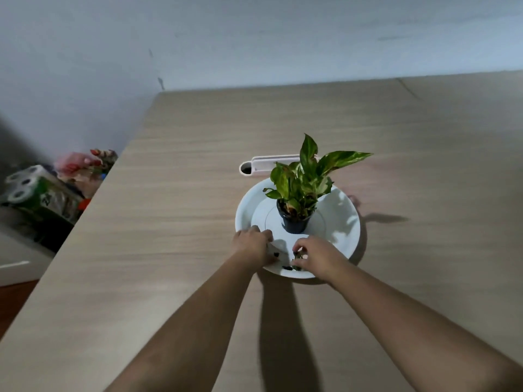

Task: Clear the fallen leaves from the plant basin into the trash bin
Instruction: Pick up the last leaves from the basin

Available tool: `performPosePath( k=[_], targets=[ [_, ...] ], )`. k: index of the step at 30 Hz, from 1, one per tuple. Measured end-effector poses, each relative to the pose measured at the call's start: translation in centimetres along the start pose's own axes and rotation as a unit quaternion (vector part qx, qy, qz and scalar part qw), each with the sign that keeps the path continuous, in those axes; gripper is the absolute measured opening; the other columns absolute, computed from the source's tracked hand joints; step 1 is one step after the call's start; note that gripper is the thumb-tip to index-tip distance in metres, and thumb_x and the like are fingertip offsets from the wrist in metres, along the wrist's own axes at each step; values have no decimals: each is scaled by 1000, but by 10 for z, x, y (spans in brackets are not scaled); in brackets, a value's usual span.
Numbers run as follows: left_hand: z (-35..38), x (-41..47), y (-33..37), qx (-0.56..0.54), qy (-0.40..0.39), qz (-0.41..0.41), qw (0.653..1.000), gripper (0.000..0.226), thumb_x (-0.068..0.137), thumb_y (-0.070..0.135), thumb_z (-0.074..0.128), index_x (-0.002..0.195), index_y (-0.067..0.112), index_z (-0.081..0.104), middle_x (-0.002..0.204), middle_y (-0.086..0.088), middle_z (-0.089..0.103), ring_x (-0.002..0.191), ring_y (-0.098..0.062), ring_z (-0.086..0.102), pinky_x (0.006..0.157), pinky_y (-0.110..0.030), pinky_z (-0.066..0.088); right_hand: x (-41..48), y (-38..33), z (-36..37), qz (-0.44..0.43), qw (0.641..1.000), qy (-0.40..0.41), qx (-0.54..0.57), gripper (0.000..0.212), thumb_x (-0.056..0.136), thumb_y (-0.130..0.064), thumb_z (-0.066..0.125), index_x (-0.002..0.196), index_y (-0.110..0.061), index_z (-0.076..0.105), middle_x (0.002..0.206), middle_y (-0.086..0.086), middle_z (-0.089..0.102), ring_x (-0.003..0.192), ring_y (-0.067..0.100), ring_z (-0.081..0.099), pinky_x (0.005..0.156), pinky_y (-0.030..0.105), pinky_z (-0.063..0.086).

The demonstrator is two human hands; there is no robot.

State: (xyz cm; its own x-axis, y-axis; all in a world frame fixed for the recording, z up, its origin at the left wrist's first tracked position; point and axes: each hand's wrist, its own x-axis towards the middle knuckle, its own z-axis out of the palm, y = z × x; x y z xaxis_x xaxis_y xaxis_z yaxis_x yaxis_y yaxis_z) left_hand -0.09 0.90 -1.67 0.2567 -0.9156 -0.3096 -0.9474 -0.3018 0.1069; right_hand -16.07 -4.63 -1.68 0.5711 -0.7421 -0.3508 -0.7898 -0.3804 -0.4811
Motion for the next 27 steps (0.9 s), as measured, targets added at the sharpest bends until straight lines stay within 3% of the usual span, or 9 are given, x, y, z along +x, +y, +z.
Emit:
performPosePath(
  k=[4, 8, 12, 16, 18, 22, 24, 27],
  targets=[
    [2, 14, 7, 47, -24, 0, 999, 51, 77, 47, 66, 120, 22, 52, 121, -9, 54, 110, -31, 58, 96, -39, 41, 10, -3, 9, -1, 998, -6, -67, 31, 75, -42, 71, 89, -21, 55, 102, 4, 54, 89, 25, 58, 75, 38, 50],
    [1, 20, 7, 57, -24, 16, 998, 29, 84, 28, 61, 112, 21, 55, 117, -9, 55, 103, -31, 59, 88, -37, 43, 14, -4, 12, -13, 997, -7, -71, 26, 77, -28, 71, 81, -24, 45, 101, 4, 52, 92, 26, 57, 67, 32, 40],
    [3, 21, 8, -11, -37, 28, 999, 15, 82, 12, 60, 96, 17, 62, 109, -10, 57, 95, -34, 61, 67, -32, 41, 18, -4, 10, 6, 999, -15, -41, 16, 79, -11, 66, 75, -24, 57, 98, 2, 57, 90, 24, 61, 66, 29, 45],
    [7, 24, 9, -78, -60, 41, 994, 15, 77, 4, 63, 90, 9, 66, 105, -12, 60, 96, -32, 60, 66, -29, 40, 16, 0, 7, -2, 999, -26, -21, 22, 84, 0, 54, 86, -11, 73, 99, 4, 71, 89, 19, 64, 44, 5, 36],
    [9, 26, 9, -102, -65, 40, 992, 14, 75, 1, 61, 87, 7, 68, 102, -14, 65, 95, -31, 61, 67, -27, 42, 15, 2, 5, 7, 1000, -18, 3, 23, 84, 0, 53, 87, -8, 74, 97, 5, 73, 80, 15, 60, 46, 1, 37],
    [13, 27, 6, -146, -60, 30, 987, 16, 73, -3, 59, 78, 6, 70, 93, -15, 71, 91, -31, 64, 73, -32, 51, 15, 7, 1, 59, 995, 2, 77, 17, 85, -1, 57, 85, -6, 74, 92, 13, 75, 61, 16, 59, 45, 17, 38],
    [14, 25, 5, -164, -46, 29, 985, 15, 73, -4, 59, 80, 3, 71, 93, -16, 72, 91, -30, 64, 73, -31, 50, 13, 10, -3, 78, 993, 18, 92, 13, 85, -6, 61, 86, -8, 74, 88, 11, 75, 50, 8, 53, 44, 16, 38],
    [11, 20, 3, -204, -26, 23, 978, 16, 75, -5, 59, 83, 1, 72, 93, -16, 73, 83, -26, 63, 68, -27, 46, 13, 14, -9, 94, 985, 56, 133, 9, 84, -6, 65, 84, -9, 74, 87, 11, 75, 49, 3, 52, 40, 14, 41]
  ],
)
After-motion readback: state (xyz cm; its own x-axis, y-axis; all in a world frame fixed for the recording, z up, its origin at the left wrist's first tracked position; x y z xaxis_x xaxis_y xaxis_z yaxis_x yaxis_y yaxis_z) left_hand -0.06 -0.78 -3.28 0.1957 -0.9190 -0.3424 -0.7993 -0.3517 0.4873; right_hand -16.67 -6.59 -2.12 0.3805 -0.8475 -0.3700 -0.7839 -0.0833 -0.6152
